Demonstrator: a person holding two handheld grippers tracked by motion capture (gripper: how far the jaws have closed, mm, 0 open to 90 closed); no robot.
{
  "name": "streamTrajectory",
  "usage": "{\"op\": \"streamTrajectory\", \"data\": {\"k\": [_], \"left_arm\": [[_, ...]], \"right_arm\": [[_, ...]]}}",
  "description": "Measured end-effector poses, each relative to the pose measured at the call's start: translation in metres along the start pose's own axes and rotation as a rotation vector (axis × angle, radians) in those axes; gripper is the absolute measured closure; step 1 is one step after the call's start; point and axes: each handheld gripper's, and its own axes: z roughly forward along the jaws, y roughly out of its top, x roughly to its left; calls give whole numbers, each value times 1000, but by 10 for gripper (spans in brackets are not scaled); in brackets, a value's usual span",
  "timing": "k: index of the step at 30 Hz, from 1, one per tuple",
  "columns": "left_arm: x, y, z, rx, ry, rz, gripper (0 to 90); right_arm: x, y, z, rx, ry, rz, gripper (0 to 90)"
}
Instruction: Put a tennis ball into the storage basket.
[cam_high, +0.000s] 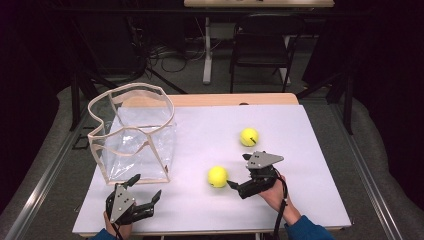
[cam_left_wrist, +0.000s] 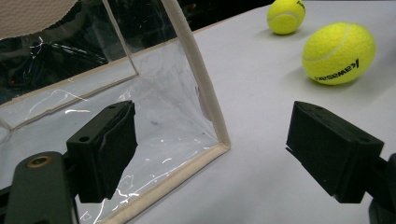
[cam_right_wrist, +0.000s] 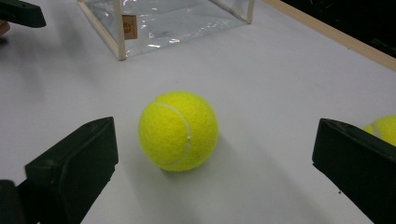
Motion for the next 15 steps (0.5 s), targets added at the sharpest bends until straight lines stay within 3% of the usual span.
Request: {"op": "streamTrajectory", "data": {"k": [15], "left_arm": [[-1,0,1,8,-7,8,159]], "right_arm": [[1,8,17,47,12,13,0]]}}
